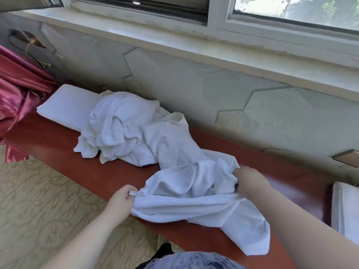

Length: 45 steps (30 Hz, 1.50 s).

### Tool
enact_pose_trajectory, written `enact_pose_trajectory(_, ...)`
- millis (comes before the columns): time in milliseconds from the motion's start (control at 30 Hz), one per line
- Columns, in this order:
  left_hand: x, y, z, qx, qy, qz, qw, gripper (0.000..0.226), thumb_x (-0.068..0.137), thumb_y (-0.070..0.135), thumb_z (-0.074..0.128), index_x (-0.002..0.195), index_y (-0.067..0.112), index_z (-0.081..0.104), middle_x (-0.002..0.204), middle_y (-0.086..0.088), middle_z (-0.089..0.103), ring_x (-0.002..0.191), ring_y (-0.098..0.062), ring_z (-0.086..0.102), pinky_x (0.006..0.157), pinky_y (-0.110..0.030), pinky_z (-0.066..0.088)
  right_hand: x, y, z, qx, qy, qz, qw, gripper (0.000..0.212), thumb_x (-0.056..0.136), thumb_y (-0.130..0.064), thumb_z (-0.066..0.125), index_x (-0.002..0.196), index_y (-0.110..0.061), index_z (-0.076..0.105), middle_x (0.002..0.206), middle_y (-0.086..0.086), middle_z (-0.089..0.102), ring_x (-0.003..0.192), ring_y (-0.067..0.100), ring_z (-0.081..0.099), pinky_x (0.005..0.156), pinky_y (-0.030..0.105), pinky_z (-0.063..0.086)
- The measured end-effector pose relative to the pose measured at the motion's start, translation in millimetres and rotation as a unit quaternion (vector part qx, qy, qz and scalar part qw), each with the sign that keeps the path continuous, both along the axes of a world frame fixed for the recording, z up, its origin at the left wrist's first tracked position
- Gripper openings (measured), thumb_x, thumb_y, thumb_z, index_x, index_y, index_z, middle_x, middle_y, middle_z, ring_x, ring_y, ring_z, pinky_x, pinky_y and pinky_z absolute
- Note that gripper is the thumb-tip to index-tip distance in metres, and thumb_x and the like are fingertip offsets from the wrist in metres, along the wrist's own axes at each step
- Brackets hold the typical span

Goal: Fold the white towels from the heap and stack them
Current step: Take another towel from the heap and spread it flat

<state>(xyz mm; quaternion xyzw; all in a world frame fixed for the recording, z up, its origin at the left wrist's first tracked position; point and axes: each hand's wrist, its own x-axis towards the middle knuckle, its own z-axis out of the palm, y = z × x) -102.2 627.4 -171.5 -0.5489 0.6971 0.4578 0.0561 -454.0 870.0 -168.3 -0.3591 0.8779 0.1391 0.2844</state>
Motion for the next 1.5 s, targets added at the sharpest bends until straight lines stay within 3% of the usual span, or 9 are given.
enact_pose_trajectory(167, 8.3, 1.6, 0.0, -0.005, -0.007, -0.04, 0.999, 0.019, 0.095, 0.007, 0.053, 0.087, 0.019, 0.065, 0.062, 0.002, 0.054, 0.053, -0.014, 0.042, 0.05, -0.03, 0.036, -6.9, 11.1, -7.4, -0.139, -0.008, -0.181, 0.974, 0.011, 0.09, -0.021, 0.051, 0.099, -0.024, 0.058, 0.083, -0.004, 0.058, 0.076, 0.023, 0.056, 0.058, 0.031, 0.041)
enact_pose_trajectory(367, -8.3, -20.4, 15.2, -0.113, 0.017, -0.021, 0.993, 0.011, 0.086, 0.013, 0.056, 0.076, 0.017, 0.054, 0.063, -0.001, 0.052, 0.056, -0.017, 0.044, 0.05, -0.031, 0.036, -2.4, 23.0, 58.5, -0.492, 0.07, -0.419, 0.76, 0.017, 0.099, -0.01, 0.041, 0.11, -0.011, 0.053, 0.08, -0.001, 0.056, 0.082, 0.033, 0.052, 0.071, 0.04, 0.041)
enact_pose_trajectory(433, -14.0, -27.2, 18.9, -0.142, 0.026, -0.051, 0.988, 0.012, 0.087, 0.013, 0.056, 0.077, 0.017, 0.052, 0.064, -0.006, 0.056, 0.057, -0.019, 0.046, 0.051, -0.032, 0.036, 4.1, 23.3, 70.3, -0.458, 0.06, -0.418, 0.782, 0.018, 0.093, -0.011, 0.043, 0.103, -0.018, 0.056, 0.08, -0.003, 0.061, 0.081, 0.033, 0.058, 0.07, 0.04, 0.046)
enact_pose_trajectory(567, -10.9, -34.3, 16.8, -0.109, -0.011, -0.146, 0.983, 0.012, 0.083, 0.016, 0.056, 0.076, 0.024, 0.05, 0.058, 0.004, 0.049, 0.053, -0.014, 0.04, 0.051, -0.031, 0.032, 12.9, 31.2, 58.2, -0.21, 0.04, -0.341, 0.915, 0.01, 0.087, -0.032, 0.052, 0.087, -0.024, 0.057, 0.083, -0.002, 0.065, 0.075, 0.024, 0.061, 0.06, 0.031, 0.045)
enact_pose_trajectory(667, 1.3, -30.2, 5.9, -0.092, -0.057, -0.264, 0.958, 0.009, 0.078, 0.024, 0.053, 0.077, 0.025, 0.044, 0.058, 0.005, 0.045, 0.052, -0.01, 0.034, 0.051, -0.03, 0.027, 19.3, 39.3, 25.0, -0.109, 0.116, -0.23, 0.96, 0.018, 0.095, -0.036, 0.05, 0.103, -0.021, 0.053, 0.1, 0.002, 0.054, 0.088, 0.029, 0.059, 0.066, 0.035, 0.045)
enact_pose_trajectory(867, 25.0, -6.3, -13.4, -0.104, -0.061, -0.31, 0.943, 0.019, 0.096, 0.037, 0.06, 0.084, 0.03, 0.047, 0.067, 0.0, 0.058, 0.056, -0.011, 0.046, 0.053, -0.028, 0.034, 14.5, 37.0, -12.0, -0.175, 0.232, 0.001, 0.957, 0.03, 0.068, -0.014, 0.076, 0.096, -0.022, 0.067, 0.113, 0.005, 0.058, 0.094, 0.032, 0.051, 0.073, 0.04, 0.041)
enact_pose_trajectory(1267, 25.1, 26.3, -10.2, -0.219, -0.085, -0.244, 0.941, 0.013, 0.102, 0.027, 0.057, 0.092, 0.036, 0.055, 0.069, 0.008, 0.059, 0.067, -0.009, 0.055, 0.06, -0.034, 0.047, -43.4, 26.6, -16.4, -0.175, 0.222, 0.202, 0.938, 0.014, 0.054, -0.01, 0.078, 0.053, -0.018, 0.066, 0.071, 0.006, 0.047, 0.075, 0.03, 0.046, 0.066, 0.04, 0.034)
enact_pose_trajectory(1333, 26.7, 31.4, -8.0, -0.241, -0.083, -0.212, 0.943, 0.018, 0.101, 0.022, 0.057, 0.094, 0.038, 0.064, 0.071, 0.013, 0.062, 0.071, -0.006, 0.058, 0.062, -0.031, 0.048, -55.5, 23.6, -5.4, -0.201, 0.21, 0.184, 0.939, 0.009, 0.067, -0.015, 0.065, 0.059, -0.011, 0.066, 0.074, 0.01, 0.053, 0.076, 0.032, 0.051, 0.065, 0.042, 0.043)
enact_pose_trajectory(1500, 38.5, 31.6, 7.1, -0.29, -0.121, -0.086, 0.945, 0.024, 0.1, 0.021, 0.049, 0.088, 0.038, 0.061, 0.066, 0.013, 0.062, 0.069, -0.016, 0.059, 0.061, -0.034, 0.045, -81.7, 20.4, 44.1, -0.238, 0.126, -0.15, 0.951, 0.006, 0.094, -0.015, 0.047, 0.094, -0.01, 0.051, 0.101, 0.015, 0.058, 0.094, 0.039, 0.058, 0.078, 0.04, 0.046)
